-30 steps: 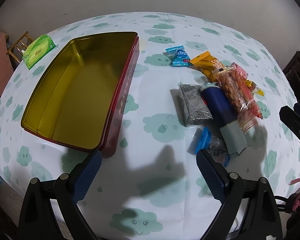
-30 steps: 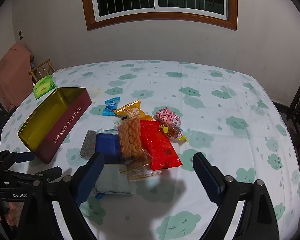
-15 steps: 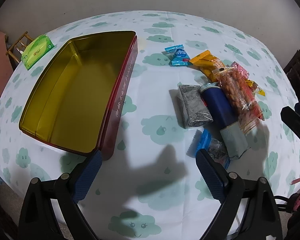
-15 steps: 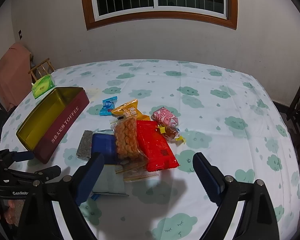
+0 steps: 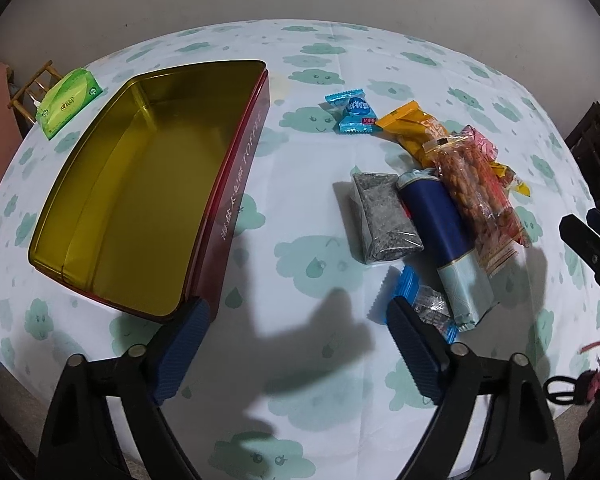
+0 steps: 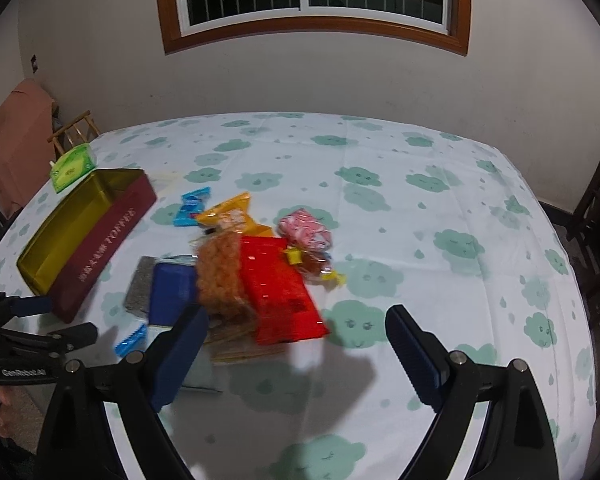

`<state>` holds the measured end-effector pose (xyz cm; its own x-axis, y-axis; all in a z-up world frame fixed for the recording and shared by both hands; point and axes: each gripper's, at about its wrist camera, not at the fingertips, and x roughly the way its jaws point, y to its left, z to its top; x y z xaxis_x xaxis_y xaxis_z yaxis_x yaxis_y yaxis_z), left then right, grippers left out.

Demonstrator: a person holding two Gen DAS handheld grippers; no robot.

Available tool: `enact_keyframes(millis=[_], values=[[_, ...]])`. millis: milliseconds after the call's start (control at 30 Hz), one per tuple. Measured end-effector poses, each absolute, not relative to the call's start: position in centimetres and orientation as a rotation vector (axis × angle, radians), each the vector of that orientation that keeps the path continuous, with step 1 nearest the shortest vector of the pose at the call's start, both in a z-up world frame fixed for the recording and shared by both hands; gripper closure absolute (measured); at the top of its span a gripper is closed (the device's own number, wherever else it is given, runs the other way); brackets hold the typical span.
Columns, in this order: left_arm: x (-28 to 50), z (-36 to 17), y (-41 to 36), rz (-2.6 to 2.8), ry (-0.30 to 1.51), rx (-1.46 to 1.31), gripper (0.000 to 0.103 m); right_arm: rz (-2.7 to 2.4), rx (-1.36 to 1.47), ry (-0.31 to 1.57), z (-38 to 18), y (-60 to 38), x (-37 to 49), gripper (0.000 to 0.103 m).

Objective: Organize snacks
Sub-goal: 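Grasp the yellow-wrapped candy with the right gripper while the left gripper approaches the grey packet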

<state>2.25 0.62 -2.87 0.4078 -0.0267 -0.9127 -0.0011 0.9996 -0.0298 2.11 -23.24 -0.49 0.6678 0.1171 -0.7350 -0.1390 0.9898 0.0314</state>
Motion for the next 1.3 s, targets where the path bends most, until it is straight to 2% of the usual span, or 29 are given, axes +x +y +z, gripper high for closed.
enact_keyframes(millis=[67,267,300,400,467,533,733,800,900,933,1033,1100,1300], values=[[2.4,-3.1,0.6,-0.020,1.156,-0.031,0.024,0.136,-0.033,0.829,-0.7,-23.8,2.6,0.011],[2.6,-3.2,0.6,-0.019,1.160,-0.031,0.024,0.134,-0.092,0.829,-1.4,-24.3,5.1,0.011],[2.7,-3.2,0.6,-0.019,1.161,-0.033,0.024,0.140,-0.096,0.832,-1.5,-24.2,5.6,0.013],[2.8,-3.4,0.7,-0.015,1.165,-0.033,0.024,0.156,-0.104,0.847,-2.0,-23.9,7.0,0.027],[2.9,-3.4,0.7,-0.014,1.165,-0.032,0.026,0.162,-0.103,0.866,-2.6,-23.8,8.0,0.028],[3.0,-3.4,0.7,-0.013,1.163,-0.031,0.027,0.168,-0.107,0.875,-3.1,-23.4,8.8,0.035],[3.9,-3.3,0.8,-0.019,1.155,-0.029,0.029,0.177,-0.112,0.893,-4.3,-23.0,10.5,0.037],[4.3,-3.3,0.7,-0.022,1.153,-0.030,0.029,0.188,-0.109,0.907,-4.8,-22.9,10.9,0.044],[4.6,-3.5,0.6,-0.024,1.158,-0.031,0.029,0.198,-0.102,0.918,-5.3,-22.9,11.3,0.048],[4.7,-3.6,0.5,-0.026,1.162,-0.032,0.029,0.192,-0.106,0.923,-5.6,-22.9,11.4,0.056],[4.8,-3.6,0.3,-0.030,1.162,-0.028,0.029,0.202,-0.072,0.933,-6.1,-23.5,11.8,0.059],[4.9,-3.6,0.2,-0.029,1.159,-0.027,0.029,0.203,-0.062,0.940,-6.4,-23.8,12.0,0.065],[4.9,-3.7,0.1,-0.039,1.153,-0.035,0.029,0.183,-0.040,0.908,-6.5,-24.6,11.4,0.070]])
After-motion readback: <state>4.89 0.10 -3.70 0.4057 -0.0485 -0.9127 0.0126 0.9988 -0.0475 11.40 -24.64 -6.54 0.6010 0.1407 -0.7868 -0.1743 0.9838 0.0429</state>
